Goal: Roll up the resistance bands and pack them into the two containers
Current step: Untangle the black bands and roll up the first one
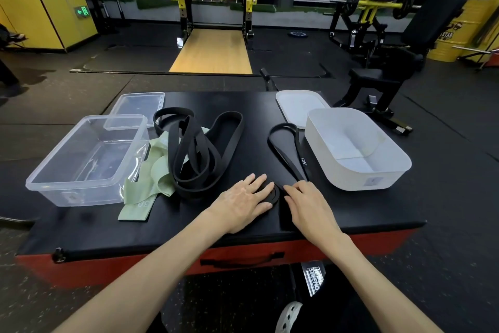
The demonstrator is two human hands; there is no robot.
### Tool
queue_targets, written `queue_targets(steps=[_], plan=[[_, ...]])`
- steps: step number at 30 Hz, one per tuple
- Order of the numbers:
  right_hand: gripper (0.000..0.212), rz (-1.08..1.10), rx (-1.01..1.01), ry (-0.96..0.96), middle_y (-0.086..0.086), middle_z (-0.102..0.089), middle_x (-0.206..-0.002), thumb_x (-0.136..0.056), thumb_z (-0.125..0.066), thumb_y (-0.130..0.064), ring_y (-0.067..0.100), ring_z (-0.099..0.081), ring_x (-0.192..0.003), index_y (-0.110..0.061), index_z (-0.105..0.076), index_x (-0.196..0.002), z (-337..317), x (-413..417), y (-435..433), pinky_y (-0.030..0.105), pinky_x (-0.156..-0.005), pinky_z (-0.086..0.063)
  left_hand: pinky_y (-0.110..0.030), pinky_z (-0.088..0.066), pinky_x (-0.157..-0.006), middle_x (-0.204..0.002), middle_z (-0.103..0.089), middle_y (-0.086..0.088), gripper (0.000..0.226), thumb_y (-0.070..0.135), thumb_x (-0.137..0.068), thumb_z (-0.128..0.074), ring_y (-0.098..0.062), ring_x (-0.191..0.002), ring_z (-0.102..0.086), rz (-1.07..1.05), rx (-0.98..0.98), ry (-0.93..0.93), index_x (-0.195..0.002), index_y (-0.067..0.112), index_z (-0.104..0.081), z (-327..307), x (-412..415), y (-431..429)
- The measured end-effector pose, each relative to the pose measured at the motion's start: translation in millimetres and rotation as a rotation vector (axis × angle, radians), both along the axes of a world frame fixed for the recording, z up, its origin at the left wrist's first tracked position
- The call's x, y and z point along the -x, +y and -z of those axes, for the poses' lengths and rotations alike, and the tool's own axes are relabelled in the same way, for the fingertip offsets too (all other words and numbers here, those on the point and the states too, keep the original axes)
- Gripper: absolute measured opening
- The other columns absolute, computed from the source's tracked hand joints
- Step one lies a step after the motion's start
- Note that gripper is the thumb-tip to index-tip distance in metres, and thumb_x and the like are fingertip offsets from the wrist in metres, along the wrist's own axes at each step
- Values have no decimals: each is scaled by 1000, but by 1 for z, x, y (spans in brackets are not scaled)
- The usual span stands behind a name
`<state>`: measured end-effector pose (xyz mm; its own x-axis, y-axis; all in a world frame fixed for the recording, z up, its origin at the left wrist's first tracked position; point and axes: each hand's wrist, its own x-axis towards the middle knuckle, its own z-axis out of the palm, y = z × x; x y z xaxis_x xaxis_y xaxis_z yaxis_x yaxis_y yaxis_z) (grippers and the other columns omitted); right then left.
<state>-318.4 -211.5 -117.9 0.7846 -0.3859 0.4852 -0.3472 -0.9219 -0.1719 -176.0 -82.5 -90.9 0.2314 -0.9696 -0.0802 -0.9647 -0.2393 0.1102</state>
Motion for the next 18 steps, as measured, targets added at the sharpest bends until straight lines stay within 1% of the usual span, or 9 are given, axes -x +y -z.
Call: queue_targets(steps=[2, 4, 7, 9, 11, 12, 14, 16, 18], plan=[[21, -3, 15, -6, 6, -57, -80, -80, -70, -3, 27, -53, -69, -6, -68, -101, 0, 0, 0, 38, -60, -49, -34, -22, -117, -161, -1, 3, 58, 49, -101, -22, -19, -148, -1, -41, 28, -21, -153, 27, -7, 2, 6, 0], [26, 17, 37, 1, 5, -55, -78, -80, -70, -5, 25, -51, -68, -9, -69, -105, -1, 1, 0, 34, -59, -44, -33, -20, -118, -161, -1, -1, 57, 46, -102, -22, -22, -147, -2, -67, 47, -80, -153, 24, -5, 3, 13, 0], [30, 42, 50, 9, 4, -53, -76, -80, -70, -7, 24, -48, -66, -10, -68, -109, 0, 0, -1, 33, -59, -39, -37, -17, -119, -160, 0, -6, 55, 37, -105, -29, -27, -147, -2, -87, 56, -182, -152, 23, -5, 7, 21, -1], [27, 30, 56, 24, 5, -55, -75, -77, -73, -7, 25, -52, -65, -7, -67, -103, 0, -2, 1, 34, -59, -42, -39, -16, -119, -159, 2, -9, 57, 32, -105, -33, -31, -146, 0, -110, 40, -224, -152, 21, -3, 8, 25, -2], [16, 20, 34, 30, 6, -58, -75, -77, -73, -7, 26, -56, -64, -6, -66, -91, -2, -5, 4, 36, -58, -47, -42, -15, -118, -159, 5, -13, 62, 27, -103, -38, -34, -146, 2, -127, 1, -252, -152, 20, -1, 6, 29, -3], [12, 17, 19, 28, 6, -59, -74, -78, -73, -7, 26, -57, -64, -6, -65, -88, -3, -6, 5, 37, -58, -48, -44, -14, -118, -158, 6, -14, 64, 23, -102, -42, -36, -145, 3, -121, -22, -276, -152, 22, -3, 6, 32, -4], [9, 13, 2, 26, 7, -57, -73, -80, -70, -7, 27, -56, -62, -4, -65, -88, -3, -7, 6, 37, -57, -48, -46, -13, -117, -158, 7, -16, 67, 16, -98, -48, -39, -145, 4, -130, -46, -293, -152, 22, -8, 6, 37, -5], [15, 11, 15, 31, 8, -55, -72, -79, -69, -4, 27, -54, -60, -1, -67, -94, -1, -8, 5, 35, -55, -46, -45, -12, -118, -158, 5, -16, 66, 20, -99, -45, -38, -145, 4, -171, -32, -254, -152, 20, -6, 8, 38, -6], [28, -6, 42, 29, 9, -54, -72, -74, -73, 1, 26, -52, -57, 2, -67, -101, 0, -8, 4, 33, -52, -44, -42, -11, -118, -159, 4, -15, 61, 30, -103, -36, -34, -146, 3, -203, 3, -184, -152, 18, -2, 9, 35, -7]])
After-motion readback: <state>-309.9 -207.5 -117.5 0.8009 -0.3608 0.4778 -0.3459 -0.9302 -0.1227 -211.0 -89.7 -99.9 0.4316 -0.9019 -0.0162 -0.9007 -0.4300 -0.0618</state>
